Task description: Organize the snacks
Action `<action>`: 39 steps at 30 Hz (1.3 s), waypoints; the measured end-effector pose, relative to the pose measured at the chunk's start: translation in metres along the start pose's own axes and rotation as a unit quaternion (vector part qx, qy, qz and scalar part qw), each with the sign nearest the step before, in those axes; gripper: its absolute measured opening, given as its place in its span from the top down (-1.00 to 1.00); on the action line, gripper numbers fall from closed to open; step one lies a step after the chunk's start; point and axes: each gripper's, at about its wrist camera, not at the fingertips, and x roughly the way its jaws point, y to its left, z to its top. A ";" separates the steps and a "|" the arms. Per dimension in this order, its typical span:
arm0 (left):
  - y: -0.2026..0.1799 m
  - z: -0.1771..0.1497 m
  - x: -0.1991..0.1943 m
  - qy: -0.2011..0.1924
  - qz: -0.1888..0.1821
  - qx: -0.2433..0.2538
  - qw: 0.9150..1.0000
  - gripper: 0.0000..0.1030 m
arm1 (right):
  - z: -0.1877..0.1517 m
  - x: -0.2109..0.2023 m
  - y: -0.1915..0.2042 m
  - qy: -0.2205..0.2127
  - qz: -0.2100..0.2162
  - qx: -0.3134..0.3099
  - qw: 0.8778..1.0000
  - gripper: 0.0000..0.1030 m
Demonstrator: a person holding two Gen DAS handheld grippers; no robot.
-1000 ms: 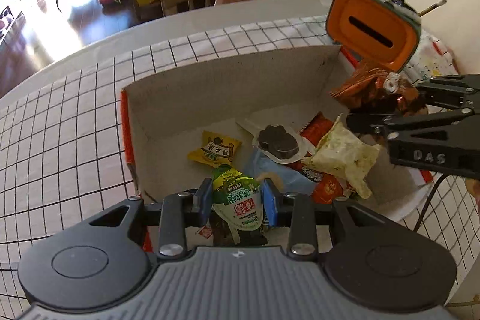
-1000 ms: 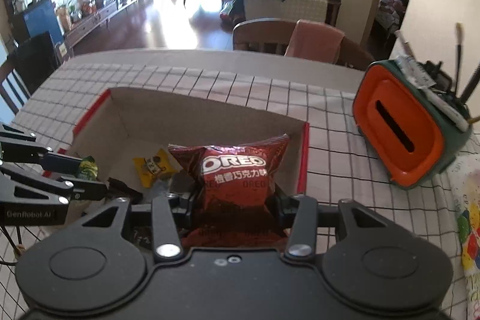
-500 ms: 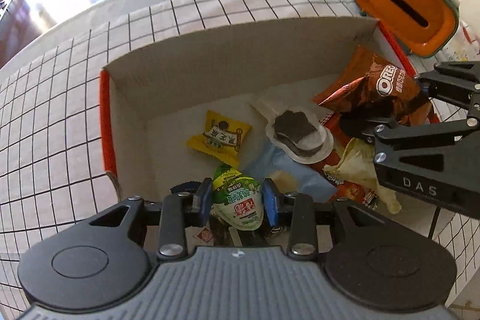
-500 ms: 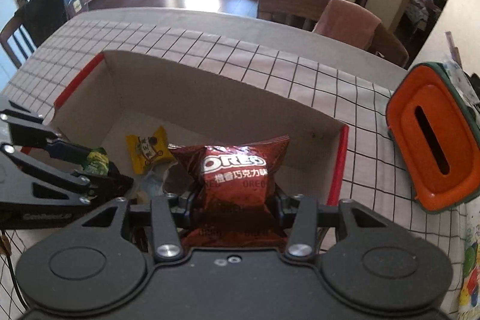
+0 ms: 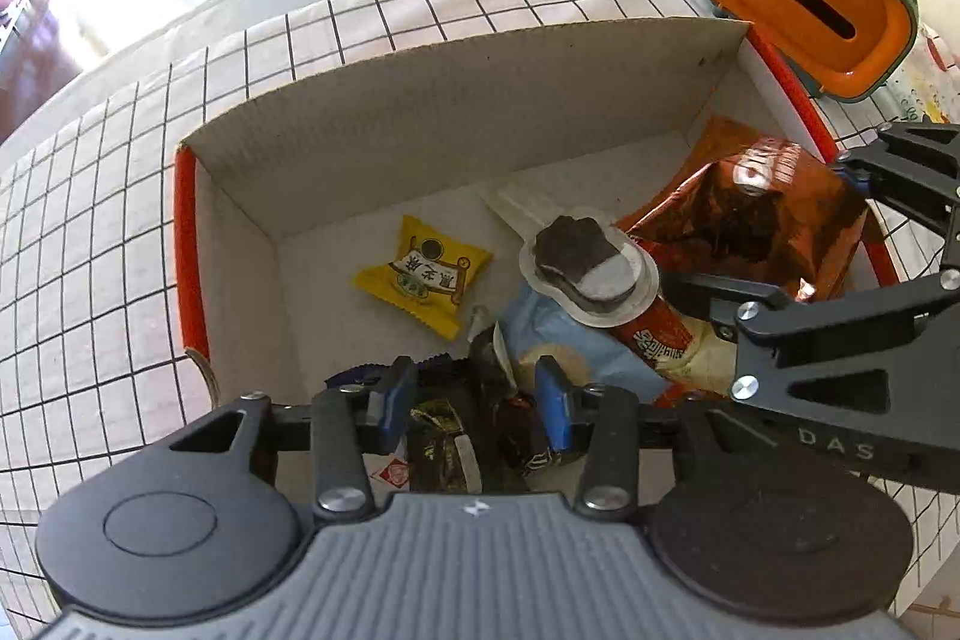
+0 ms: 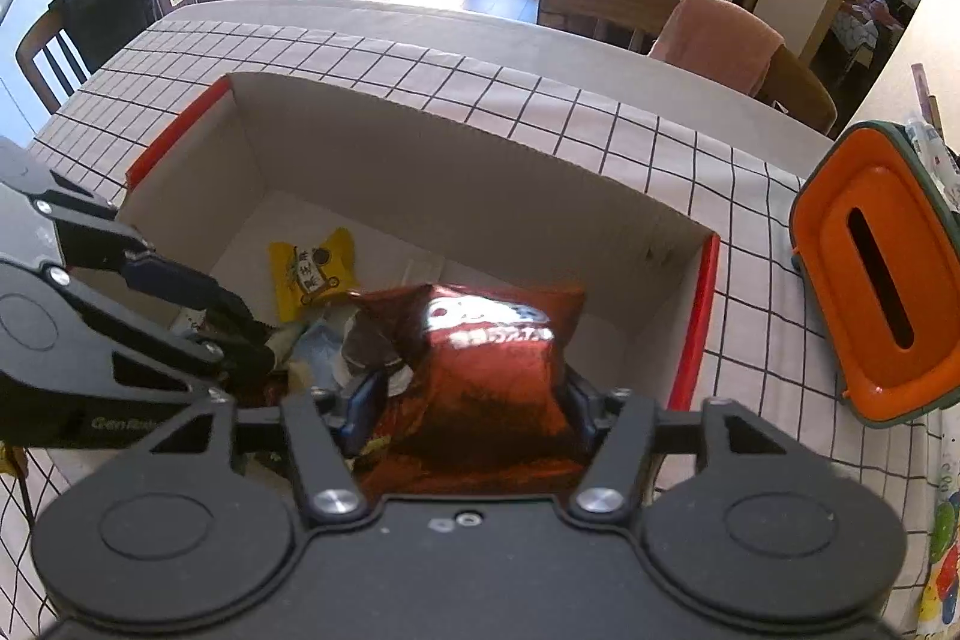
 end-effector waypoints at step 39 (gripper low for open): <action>0.034 -0.093 -0.132 -0.213 -0.044 0.016 0.976 -0.67 | -0.054 -0.125 0.048 -0.174 0.001 0.125 0.977 -1.00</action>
